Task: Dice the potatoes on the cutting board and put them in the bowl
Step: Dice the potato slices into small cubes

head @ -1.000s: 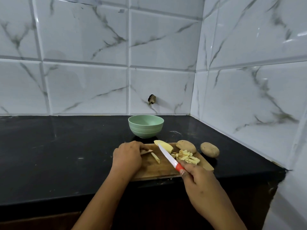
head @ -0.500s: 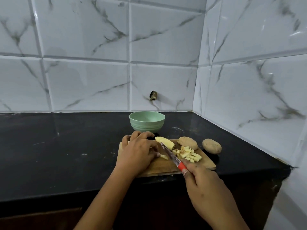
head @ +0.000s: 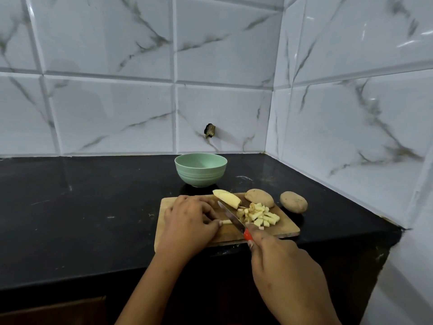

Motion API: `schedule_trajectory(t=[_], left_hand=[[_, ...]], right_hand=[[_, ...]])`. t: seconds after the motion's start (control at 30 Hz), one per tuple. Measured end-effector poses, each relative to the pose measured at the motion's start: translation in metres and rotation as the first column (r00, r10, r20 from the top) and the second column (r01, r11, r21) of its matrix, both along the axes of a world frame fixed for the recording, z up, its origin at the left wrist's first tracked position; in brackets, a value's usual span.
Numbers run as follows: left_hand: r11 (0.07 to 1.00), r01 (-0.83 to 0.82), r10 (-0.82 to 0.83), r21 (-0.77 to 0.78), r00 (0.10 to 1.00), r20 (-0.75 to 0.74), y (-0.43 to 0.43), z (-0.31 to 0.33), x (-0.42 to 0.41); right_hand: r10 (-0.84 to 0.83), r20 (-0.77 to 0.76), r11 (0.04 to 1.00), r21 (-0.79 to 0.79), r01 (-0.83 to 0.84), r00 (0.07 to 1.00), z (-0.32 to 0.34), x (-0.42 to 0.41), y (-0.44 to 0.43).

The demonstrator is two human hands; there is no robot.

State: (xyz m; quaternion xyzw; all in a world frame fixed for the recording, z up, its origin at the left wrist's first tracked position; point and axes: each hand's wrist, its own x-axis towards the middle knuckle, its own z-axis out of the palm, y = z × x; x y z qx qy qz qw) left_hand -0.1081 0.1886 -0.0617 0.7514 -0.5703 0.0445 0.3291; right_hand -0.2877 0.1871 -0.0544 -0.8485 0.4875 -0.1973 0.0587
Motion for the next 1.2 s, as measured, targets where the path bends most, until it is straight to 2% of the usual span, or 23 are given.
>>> schedule_trajectory(t=[0.07, 0.17, 0.4, 0.53, 0.67, 0.77, 0.93, 1.03, 1.2], left_hand=[[1.0, -0.007, 0.007, -0.012, 1.0, 0.011, 0.0, -0.001, -0.002], [1.0, -0.008, 0.009, -0.021, 1.0, 0.026, 0.001, 0.001, -0.003], [0.997, 0.026, -0.028, -0.067, 0.999, -0.029, 0.004, -0.001, 0.001], [0.996, 0.003, -0.005, -0.086, 1.0, -0.029, 0.005, -0.002, 0.002], [0.996, 0.005, -0.007, -0.091, 1.0, -0.021, 0.006, -0.001, 0.001], [0.994, -0.007, 0.005, -0.107, 1.0, -0.023, 0.008, 0.0, 0.0], [0.991, -0.012, 0.003, -0.13, 0.998, -0.067, 0.009, 0.0, 0.0], [0.989, -0.029, 0.021, -0.145, 0.998, -0.052, 0.009, -0.001, -0.001], [0.984, 0.001, -0.007, -0.179, 0.999, -0.033, 0.009, -0.001, -0.002]], right_hand=[[-0.006, -0.07, 1.0, 0.028, 0.008, 0.998, -0.001, 0.004, -0.001], [0.005, -0.129, 1.0, -0.027, -0.009, 0.992, -0.005, 0.009, -0.002], [-0.012, -0.063, 0.991, -0.132, 0.004, 0.998, -0.006, 0.006, -0.007], [0.029, -0.043, 0.996, -0.082, -0.032, 0.999, -0.005, 0.002, 0.004], [0.054, -0.149, 0.998, -0.011, -0.056, 0.987, -0.003, 0.011, 0.008], [0.055, -0.209, 0.998, -0.024, -0.062, 0.976, 0.0, 0.016, 0.006], [0.026, -0.164, 0.994, -0.102, -0.043, 0.986, -0.003, 0.014, 0.005], [0.051, -0.121, 0.995, -0.077, -0.061, 0.991, -0.005, 0.007, 0.008], [0.065, -0.187, 0.998, -0.007, -0.067, 0.98, -0.003, 0.011, 0.015]])
